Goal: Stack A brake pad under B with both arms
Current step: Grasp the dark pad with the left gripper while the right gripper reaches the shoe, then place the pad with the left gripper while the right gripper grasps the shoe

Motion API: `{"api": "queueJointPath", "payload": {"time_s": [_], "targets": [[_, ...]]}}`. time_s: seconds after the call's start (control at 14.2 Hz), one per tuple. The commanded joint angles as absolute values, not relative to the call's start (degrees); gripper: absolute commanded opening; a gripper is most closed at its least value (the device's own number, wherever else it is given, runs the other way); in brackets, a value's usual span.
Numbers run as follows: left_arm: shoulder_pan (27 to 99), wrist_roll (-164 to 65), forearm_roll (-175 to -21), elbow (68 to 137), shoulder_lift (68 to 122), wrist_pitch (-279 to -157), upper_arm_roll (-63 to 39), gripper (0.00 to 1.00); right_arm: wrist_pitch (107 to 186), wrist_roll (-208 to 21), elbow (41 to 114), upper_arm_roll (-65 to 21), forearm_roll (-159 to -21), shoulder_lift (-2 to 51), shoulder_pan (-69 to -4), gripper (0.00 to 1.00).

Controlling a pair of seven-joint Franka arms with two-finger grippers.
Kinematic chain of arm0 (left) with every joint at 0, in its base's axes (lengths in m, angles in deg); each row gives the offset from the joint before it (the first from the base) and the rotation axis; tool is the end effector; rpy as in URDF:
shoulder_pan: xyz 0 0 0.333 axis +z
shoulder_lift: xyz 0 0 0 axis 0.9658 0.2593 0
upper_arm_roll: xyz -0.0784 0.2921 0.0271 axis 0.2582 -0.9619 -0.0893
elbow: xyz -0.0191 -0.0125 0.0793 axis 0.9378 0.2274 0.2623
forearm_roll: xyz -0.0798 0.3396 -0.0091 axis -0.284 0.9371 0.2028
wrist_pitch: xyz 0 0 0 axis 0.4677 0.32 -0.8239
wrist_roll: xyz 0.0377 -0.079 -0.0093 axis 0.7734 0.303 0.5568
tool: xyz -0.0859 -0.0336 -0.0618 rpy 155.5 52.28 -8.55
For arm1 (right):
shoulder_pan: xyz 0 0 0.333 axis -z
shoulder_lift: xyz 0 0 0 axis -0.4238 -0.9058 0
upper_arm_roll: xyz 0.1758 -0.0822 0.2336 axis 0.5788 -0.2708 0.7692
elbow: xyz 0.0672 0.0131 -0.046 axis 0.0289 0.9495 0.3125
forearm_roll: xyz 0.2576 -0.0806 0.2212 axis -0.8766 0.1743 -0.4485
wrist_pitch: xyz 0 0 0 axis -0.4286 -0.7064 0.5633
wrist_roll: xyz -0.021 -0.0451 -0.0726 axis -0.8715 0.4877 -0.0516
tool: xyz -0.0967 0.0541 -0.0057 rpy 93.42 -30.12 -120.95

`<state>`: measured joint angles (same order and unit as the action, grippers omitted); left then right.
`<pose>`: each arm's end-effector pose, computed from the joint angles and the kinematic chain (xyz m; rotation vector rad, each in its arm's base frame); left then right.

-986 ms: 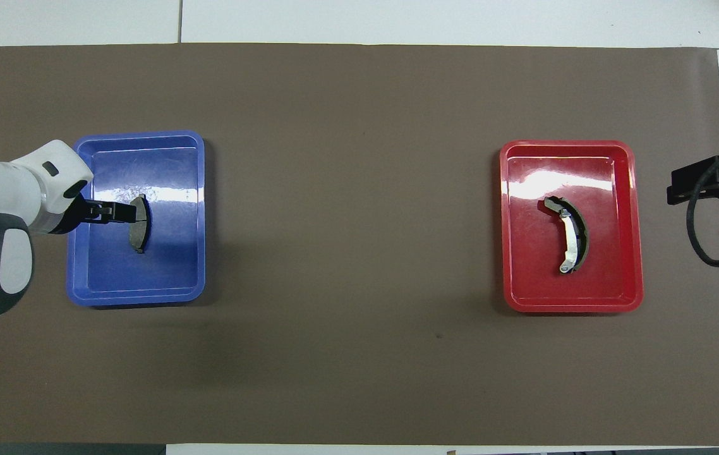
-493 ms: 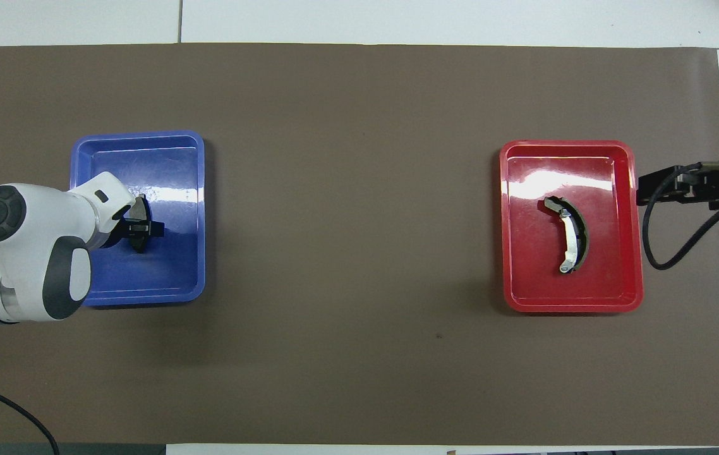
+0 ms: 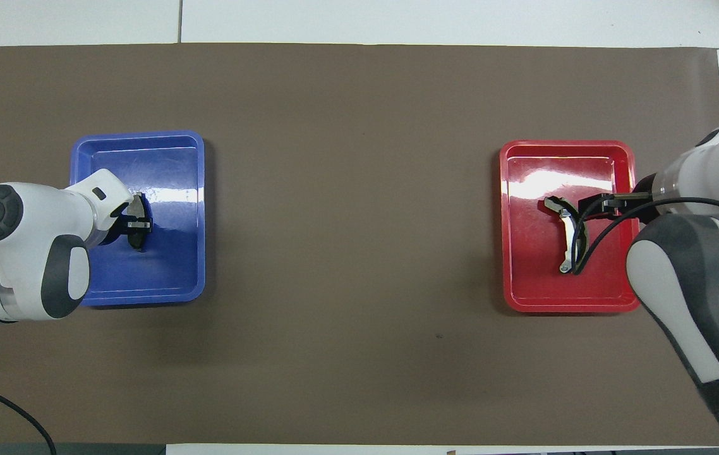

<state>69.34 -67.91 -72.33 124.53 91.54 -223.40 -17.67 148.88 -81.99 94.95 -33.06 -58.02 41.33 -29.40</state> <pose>0.5029 -0.0284 0.3264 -3.1225 0.1815 -0.1528 0.4988 0.0033 0.4348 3.1200 -0.0694 0.0107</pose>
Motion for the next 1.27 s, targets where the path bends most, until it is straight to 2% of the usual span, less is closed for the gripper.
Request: {"api": "queueJointPath", "payload": {"time_s": [0.0, 0.14, 0.28, 0.49, 0.63, 0.77, 0.92, 1.06, 1.13, 1.2], "targets": [[67.86, -67.45, -72.91, 122.92, 86.04, -215.09, -17.64, 0.06, 159.43, -84.33, 103.10, -32.88, -58.83, 40.87, -28.76, 1.00], [61.82, -62.91, -72.91, 118.01, 86.02, -207.35, -17.73, 0.06, 163.66, -84.51, 105.31, -32.88, -58.83, 40.07, -28.68, 1.00], [53.75, -51.51, -72.91, 118.15, 86.89, -210.72, -17.73, 0.06, 164.82, -86.52, 106.19, -32.88, -58.92, 38.23, -27.98, 1.00], [42.83, -38.20, -72.56, 117.11, 91.37, -217.05, -17.82, 0.05, 168.24, -88.37, 107.60, -32.88, -60.76, 36.82, -27.44, 1.00], [38.00, -36.61, -72.56, 112.47, 96.27, -216.82, -17.82, 0.05, 171.23, -88.37, 108.92, -32.88, -60.76, 36.20, -27.36, 1.00], [34.12, -30.39, -72.56, 104.05, 104.00, -216.37, -17.99, 0.05, 171.33, -88.20, 109.18, -32.88, -60.76, 34.98, -27.44, 1.00], [31.74, -29.39, -72.47, 99.45, 107.01, -214.27, -17.91, 0.06, 171.07, -88.72, 109.19, -32.88, -60.76, 34.71, -27.27, 0.99], [29.89, -29.39, -72.65, 97.51, 109.48, -215.39, -17.73, 0.11, 170.36, -89.08, 109.19, -32.88, -60.76, 34.79, -27.36, 0.95], [29.89, -29.30, -72.91, 97.94, 109.84, -216.88, -17.64, 0.19, 169.93, -89.34, 109.19, -32.88, -60.76, 34.79, -27.27, 0.92], [29.62, -29.30, -72.91, 98.38, 109.93, -217.59, -17.64, 0.44, 169.83, -90.56, 109.19, -32.97, -60.85, 34.88, -27.18, 0.84]]}}
